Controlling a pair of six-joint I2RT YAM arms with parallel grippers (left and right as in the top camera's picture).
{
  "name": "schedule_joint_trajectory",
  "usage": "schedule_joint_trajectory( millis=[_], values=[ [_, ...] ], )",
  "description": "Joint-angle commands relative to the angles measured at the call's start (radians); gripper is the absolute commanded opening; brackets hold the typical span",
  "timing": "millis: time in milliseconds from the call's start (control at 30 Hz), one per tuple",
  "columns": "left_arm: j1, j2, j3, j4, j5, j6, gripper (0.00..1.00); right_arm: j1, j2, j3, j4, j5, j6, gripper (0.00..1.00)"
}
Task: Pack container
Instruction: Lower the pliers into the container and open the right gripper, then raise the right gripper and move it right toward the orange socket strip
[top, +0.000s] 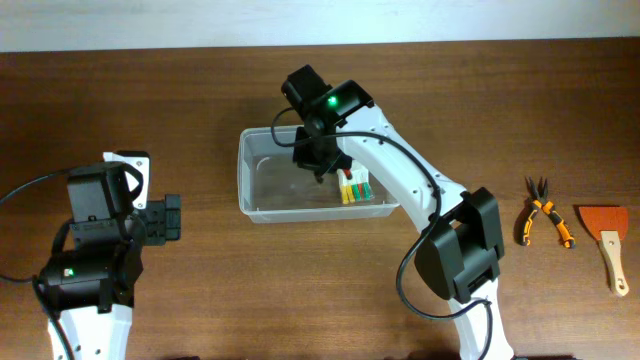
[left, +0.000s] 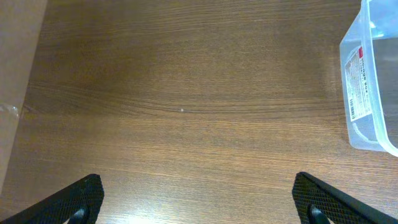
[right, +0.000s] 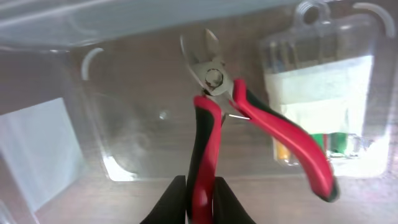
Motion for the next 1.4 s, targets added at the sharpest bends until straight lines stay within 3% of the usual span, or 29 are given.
schedule_joint_trajectory(
  millis=[0,667,800,933,1100,1167,1200,1300,1367],
  values=[
    [0.005,0.003,0.017,0.002,-0.01,-0.009,0.99,0.027,0.013,-0.007,0.021,-0.009,0.011,0.15],
    [0.005,0.003,0.017,-0.001,-0.01,-0.009,0.99,-0.009,0.095,0.016,0.019,0.025,-0.027,0.16],
    [0.005,0.003,0.017,-0.002,-0.01,-0.009,0.99,-0.06,0.075,0.1,-0.031,0.026,-0.055,0.16],
    [0.005,0.003,0.017,-0.001,-0.01,-0.009,0.99,-0.127,0.048,0.256,-0.123,0.03,-0.103,0.23],
    [0.005,0.003,0.017,-0.001,-0.01,-0.009,0.99,-0.217,0.018,0.482,-0.241,0.053,-0.174,0.6],
    [0.005,0.003,0.017,-0.001,-0.01,-0.009,0.99,-0.259,0.011,0.587,-0.319,0.09,-0.189,0.92],
    [0.005,0.003,0.017,-0.001,-0.01,-0.009,0.99,-0.282,0.01,0.639,-0.361,0.107,-0.213,1.0],
    [0.005,0.003,0.017,-0.001,-0.01,-0.009,0.99,-0.344,0.008,0.769,-0.476,0.164,-0.27,0.99],
    [0.005,0.003,0.017,-0.001,-0.01,-0.009,0.99,-0.386,-0.014,0.798,-0.476,0.12,-0.387,0.99]
  ],
)
